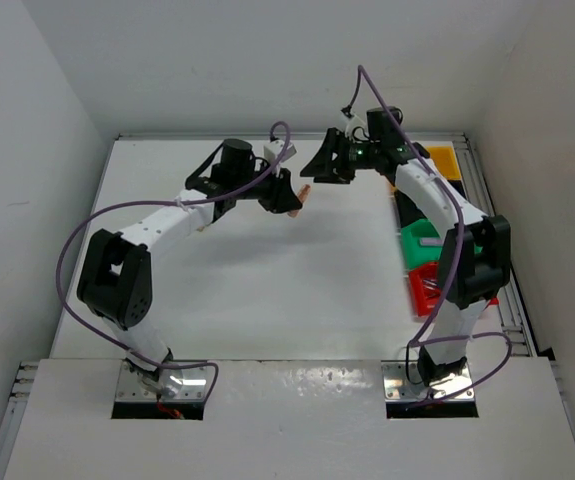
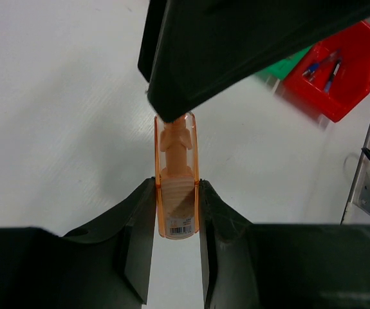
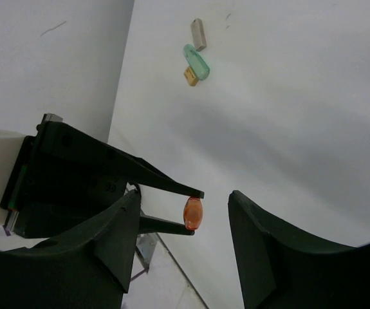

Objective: Sort the stationery into containers
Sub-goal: Pick up the pen from the center of the board, then place the pen in the storage box.

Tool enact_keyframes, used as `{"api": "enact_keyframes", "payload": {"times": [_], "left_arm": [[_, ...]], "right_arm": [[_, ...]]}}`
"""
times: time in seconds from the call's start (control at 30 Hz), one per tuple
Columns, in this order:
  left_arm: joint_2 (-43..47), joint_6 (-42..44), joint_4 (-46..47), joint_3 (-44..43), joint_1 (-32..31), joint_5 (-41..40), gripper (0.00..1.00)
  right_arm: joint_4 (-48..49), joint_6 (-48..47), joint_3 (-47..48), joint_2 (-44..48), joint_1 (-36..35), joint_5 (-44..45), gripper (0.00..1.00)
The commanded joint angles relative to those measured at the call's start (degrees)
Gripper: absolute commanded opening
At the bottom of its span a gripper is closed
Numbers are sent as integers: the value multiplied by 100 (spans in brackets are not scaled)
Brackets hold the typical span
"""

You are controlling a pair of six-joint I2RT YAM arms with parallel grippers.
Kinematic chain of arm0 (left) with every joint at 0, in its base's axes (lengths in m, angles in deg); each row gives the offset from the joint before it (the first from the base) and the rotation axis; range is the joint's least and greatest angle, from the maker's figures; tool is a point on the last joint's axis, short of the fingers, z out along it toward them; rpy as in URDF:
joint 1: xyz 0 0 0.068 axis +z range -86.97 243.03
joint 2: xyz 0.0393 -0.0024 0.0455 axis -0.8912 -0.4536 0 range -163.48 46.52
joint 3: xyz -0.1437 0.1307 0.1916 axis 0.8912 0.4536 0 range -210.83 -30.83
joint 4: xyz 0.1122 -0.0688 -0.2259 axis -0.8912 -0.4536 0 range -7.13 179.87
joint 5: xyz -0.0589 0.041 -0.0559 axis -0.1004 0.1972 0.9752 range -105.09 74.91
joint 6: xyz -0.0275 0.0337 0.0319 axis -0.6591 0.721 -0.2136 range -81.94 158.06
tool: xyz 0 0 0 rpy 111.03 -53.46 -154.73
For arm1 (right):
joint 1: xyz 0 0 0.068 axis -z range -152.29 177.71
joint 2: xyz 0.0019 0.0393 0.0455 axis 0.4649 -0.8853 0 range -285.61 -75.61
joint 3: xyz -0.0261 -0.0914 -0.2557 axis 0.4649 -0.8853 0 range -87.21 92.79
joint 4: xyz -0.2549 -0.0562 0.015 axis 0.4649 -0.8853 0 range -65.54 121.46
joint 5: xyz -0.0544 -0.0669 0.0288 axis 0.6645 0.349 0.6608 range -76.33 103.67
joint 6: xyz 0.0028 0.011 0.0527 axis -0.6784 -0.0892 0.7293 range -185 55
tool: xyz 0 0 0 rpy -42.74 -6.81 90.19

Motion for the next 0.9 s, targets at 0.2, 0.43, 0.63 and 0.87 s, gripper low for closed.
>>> {"api": "enact_keyframes", "payload": {"times": [0.2,0.43,0.63,0.87], "left_arm": [[181,145,151,-498,-136,-177,2],[154,137,73,-586,-145,-413,51],[233,-224,-585,-647,92,-1327,100],[-58,-13,-2011,-895,962,-2309,100]], "right_arm": [[-267,-475,-147,178,-314,223,50],[-152,-422,-121,204,-253,162,4],[-248,-334,90,257,642,170,0],[-1082,-1414,-207,573,2626,908,0]]}}
